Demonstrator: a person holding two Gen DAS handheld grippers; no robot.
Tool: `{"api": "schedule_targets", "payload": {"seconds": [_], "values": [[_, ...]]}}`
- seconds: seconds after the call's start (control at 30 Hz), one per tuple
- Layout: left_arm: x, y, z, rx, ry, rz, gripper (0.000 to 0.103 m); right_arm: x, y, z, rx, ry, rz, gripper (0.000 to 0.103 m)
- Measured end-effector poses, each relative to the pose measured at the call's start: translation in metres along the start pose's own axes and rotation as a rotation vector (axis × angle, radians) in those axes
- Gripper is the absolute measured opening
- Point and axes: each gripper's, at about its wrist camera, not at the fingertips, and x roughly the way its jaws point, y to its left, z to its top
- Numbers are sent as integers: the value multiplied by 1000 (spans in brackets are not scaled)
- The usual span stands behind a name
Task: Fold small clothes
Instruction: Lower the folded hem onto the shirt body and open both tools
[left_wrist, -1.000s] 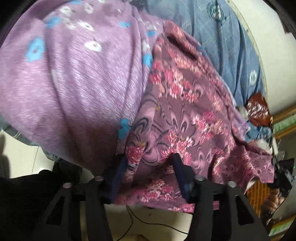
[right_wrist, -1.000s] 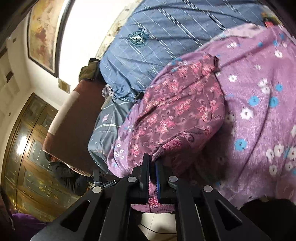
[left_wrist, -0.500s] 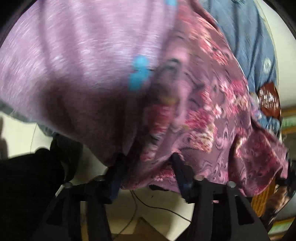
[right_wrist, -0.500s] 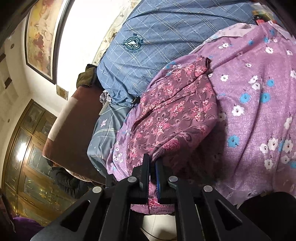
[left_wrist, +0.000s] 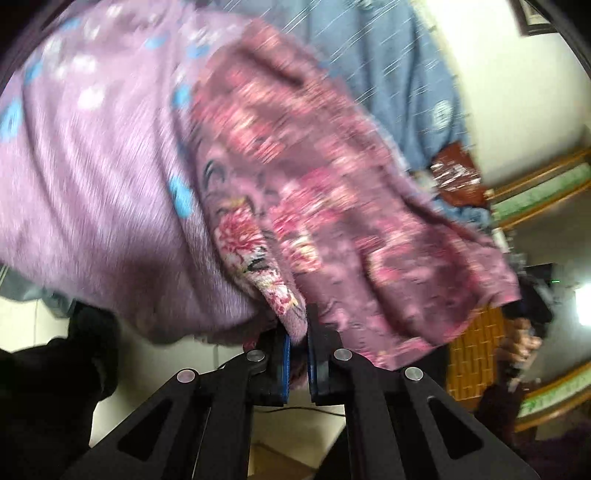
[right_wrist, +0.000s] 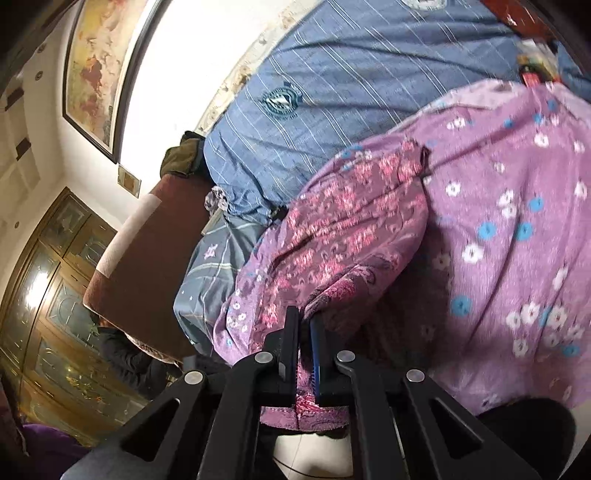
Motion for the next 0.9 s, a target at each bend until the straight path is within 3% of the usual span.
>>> {"api": "schedule_targets", "payload": {"seconds": [0.2,0.4,0.53,0.67,0.87,0.9], "values": [[-51,-33,44,62,-152,-138,5,11,5,20,-10,-18,31,5],[-60,-29,90,67,-222,-142,5,24,4,48,5,-68,72,5],[-32,-18,131,2,-266,-131,4,36,-8,84,45,-126,72,5],[2,-7,207,-45,-313,-89,5,61,-30,132,102,-182,43,5],[89,25,326,-129,-349,9,5,130,-94,208,207,-266,-81,5],[105,32,341,-149,-362,33,5,148,-115,218,242,-277,-119,9]]}}
